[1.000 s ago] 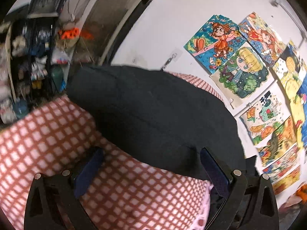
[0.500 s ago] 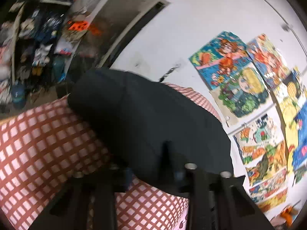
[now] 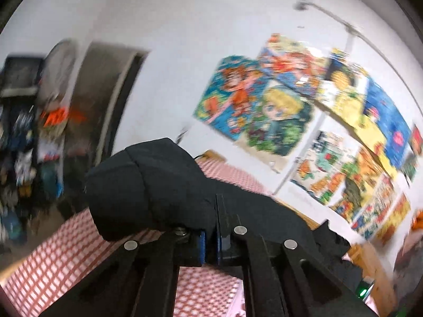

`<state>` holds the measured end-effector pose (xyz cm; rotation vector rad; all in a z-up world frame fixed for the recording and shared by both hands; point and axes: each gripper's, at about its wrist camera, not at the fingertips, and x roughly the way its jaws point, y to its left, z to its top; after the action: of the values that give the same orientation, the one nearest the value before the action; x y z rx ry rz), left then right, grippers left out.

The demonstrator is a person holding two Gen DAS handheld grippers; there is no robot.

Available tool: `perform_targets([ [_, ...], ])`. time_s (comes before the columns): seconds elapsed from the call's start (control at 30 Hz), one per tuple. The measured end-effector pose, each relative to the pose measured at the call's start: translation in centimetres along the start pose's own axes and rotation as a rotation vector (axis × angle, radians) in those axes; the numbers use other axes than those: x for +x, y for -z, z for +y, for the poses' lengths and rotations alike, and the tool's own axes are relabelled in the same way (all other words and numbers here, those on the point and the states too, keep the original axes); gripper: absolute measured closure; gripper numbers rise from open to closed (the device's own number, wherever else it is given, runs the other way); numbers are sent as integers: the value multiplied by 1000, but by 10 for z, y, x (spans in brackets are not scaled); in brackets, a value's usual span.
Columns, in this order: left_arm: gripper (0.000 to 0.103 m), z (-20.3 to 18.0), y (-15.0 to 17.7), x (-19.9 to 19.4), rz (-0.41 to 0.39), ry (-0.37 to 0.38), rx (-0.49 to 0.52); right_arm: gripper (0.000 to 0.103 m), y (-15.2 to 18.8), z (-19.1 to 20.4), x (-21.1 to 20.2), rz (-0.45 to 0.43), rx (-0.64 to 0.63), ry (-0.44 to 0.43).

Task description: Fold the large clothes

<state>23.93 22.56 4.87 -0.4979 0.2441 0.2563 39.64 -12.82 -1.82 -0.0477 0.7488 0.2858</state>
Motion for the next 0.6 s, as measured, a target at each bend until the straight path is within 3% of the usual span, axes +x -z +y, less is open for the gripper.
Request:
perform_targets([
  [0.1,97,-36,-14,-8,-27,69,83,5,-22,-14,-33,-48,41,-21],
  [0.3,97,-117,-25,-13,-33,241,162,5,-42,-58,-75,-22,66,-21],
  [0.5,97,-201,0,-10,36,401,257,5,-26,-116,-108,-24,125,60],
  [0.6,97,-244,23,-7,89,419,352,5,-14,-141,-119,-24,144,117],
])
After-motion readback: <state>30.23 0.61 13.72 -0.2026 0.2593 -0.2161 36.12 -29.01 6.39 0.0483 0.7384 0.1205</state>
